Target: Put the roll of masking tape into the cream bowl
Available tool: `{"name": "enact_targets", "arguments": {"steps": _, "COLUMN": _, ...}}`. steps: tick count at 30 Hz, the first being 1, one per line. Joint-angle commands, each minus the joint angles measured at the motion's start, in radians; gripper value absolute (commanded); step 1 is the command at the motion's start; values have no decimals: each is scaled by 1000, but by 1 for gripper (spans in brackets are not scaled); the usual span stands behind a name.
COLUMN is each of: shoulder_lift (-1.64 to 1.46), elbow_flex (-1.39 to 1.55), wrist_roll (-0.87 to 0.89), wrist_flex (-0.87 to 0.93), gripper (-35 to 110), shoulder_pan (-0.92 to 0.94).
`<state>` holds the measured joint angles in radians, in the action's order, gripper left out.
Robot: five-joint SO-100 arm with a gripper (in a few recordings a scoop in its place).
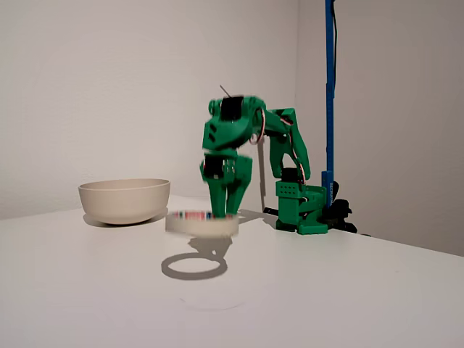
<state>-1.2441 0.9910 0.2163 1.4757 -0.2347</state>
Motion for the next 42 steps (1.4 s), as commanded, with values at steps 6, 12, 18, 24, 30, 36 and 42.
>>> {"name": "enact_targets", "arguments": {"steps": 6, "shoulder_lift": -551, "elbow_flex": -69, "wrist_roll": 8, "wrist_flex": 117, "gripper": -8, "shoulder_pan": 26}}
{"name": "enact_targets", "arguments": {"steps": 12, "shoulder_lift": -676, "elbow_flex": -193, "wrist_roll": -21, "wrist_flex": 201, "gripper": -8, "shoulder_pan": 230}}
{"name": "enact_targets", "arguments": {"steps": 18, "shoulder_lift": -672, "elbow_flex": -304, "wrist_roll": -43, "wrist_flex": 170, "gripper": -8, "shoulder_pan": 551}}
{"name": "enact_targets", "arguments": {"steps": 24, "shoulder_lift": -571, "elbow_flex": -362, "wrist_roll": -61, "wrist_flex": 58, "gripper": -8, "shoulder_pan": 830}}
{"name": "enact_targets", "arguments": {"steps": 30, "shoulder_lift": -348, "elbow_flex": -517, "wrist_roll": -77, "wrist_flex": -49, "gripper": -8, "shoulder_pan": 1032}}
{"name": "enact_targets", "arguments": {"steps": 36, "shoulder_lift": -169, "elbow_flex": -586, "wrist_roll": -118, "wrist_flex": -164, "gripper": -8, "shoulder_pan": 1154}}
{"name": "enact_targets", "arguments": {"steps": 42, "shoulder_lift": 51, "elbow_flex": -664, "wrist_roll": -141, "wrist_flex": -235, "gripper": -8, "shoulder_pan": 1232}}
